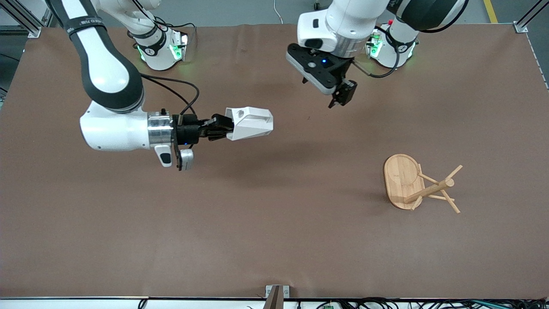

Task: Hang cup on rack
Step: 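Carry the cup toward the table middle while the left gripper approaches, then grasp the cup rim with the left gripper beside the right gripper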

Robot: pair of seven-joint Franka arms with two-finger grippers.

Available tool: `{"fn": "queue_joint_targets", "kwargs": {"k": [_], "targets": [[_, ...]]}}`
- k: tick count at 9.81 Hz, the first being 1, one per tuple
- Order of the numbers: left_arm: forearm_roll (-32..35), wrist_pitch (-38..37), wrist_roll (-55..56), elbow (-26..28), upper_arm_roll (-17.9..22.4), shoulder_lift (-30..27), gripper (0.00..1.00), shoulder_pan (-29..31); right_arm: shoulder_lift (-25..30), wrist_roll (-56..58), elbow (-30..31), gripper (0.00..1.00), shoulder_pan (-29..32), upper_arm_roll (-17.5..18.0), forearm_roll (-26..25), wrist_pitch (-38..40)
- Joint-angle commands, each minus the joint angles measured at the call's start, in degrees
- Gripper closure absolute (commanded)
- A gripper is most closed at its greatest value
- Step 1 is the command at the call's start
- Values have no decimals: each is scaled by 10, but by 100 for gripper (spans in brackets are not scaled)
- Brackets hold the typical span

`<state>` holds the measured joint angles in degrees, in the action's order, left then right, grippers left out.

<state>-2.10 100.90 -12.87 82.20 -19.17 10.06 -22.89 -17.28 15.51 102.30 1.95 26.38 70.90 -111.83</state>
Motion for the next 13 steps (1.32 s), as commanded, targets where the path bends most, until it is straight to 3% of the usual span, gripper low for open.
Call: {"fn": "queue_joint_targets", "kwargs": {"k": [1,8,13], "targets": [[-7,20,-81,-49,-17,60,0,2,34,18,40,100,12,17,27,-4],[-9,77,-104,-49,-25,69,0,-31,66,18,70,100,-17,17,58,-27],[-17,110,-125,-48,-39,114,0,-32,70,18,70,100,-20,17,58,-28]]}}
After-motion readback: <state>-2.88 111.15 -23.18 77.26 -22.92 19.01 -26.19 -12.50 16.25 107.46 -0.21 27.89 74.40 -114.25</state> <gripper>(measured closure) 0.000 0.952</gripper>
